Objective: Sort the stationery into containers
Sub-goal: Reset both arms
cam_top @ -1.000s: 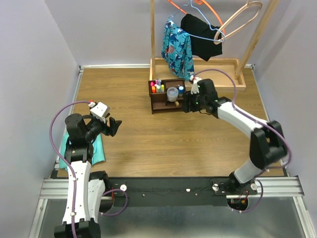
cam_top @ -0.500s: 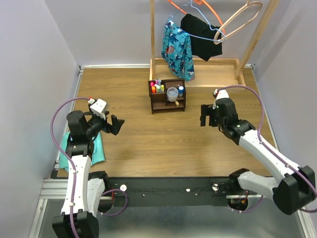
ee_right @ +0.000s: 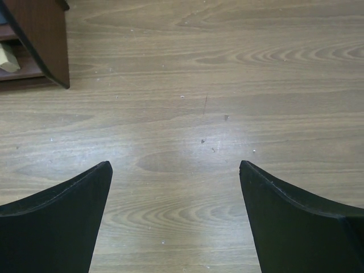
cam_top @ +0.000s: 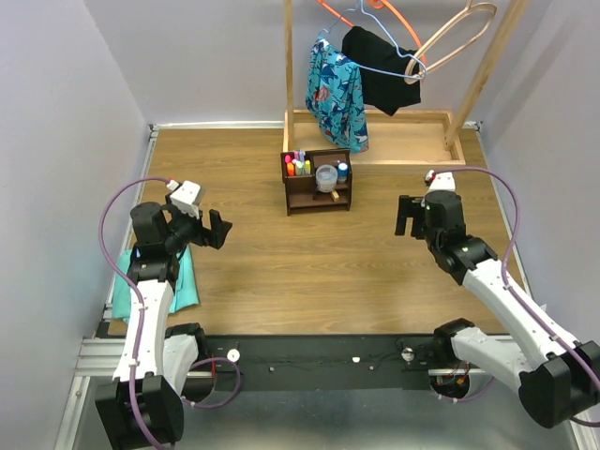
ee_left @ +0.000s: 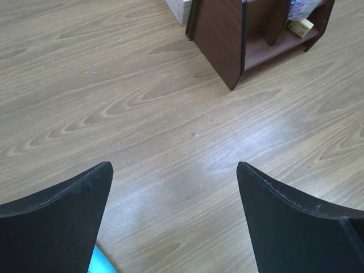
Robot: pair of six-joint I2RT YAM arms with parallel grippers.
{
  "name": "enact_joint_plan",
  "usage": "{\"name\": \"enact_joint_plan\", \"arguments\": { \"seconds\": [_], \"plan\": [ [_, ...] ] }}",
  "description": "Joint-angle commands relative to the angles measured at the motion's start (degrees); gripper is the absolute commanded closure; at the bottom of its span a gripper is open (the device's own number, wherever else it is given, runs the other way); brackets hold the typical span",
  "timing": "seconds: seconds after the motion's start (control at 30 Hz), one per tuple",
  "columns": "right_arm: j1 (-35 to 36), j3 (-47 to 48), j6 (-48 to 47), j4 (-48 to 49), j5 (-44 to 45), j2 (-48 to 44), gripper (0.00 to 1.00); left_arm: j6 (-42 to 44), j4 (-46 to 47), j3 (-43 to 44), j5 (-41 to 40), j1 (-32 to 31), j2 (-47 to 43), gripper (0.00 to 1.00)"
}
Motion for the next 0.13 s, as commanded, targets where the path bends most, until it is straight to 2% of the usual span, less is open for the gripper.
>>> {"name": "enact_joint_plan", "arguments": {
  "seconds": [0.0, 0.1],
  "plan": [
    [-0.87, -0.76, -0.81, 1.97, 2.08, -1.45, 0.00, -0.01, 1.42, 1.97, -1.20, 0.34, 0.06, 0.01],
    [-1.04, -1.02, -1.07, 2.41, 1.46, -1.80, 0.00, 0.52, 1.15, 2.23, -1.12, 0.34, 0.15, 0.01]
  ]
}}
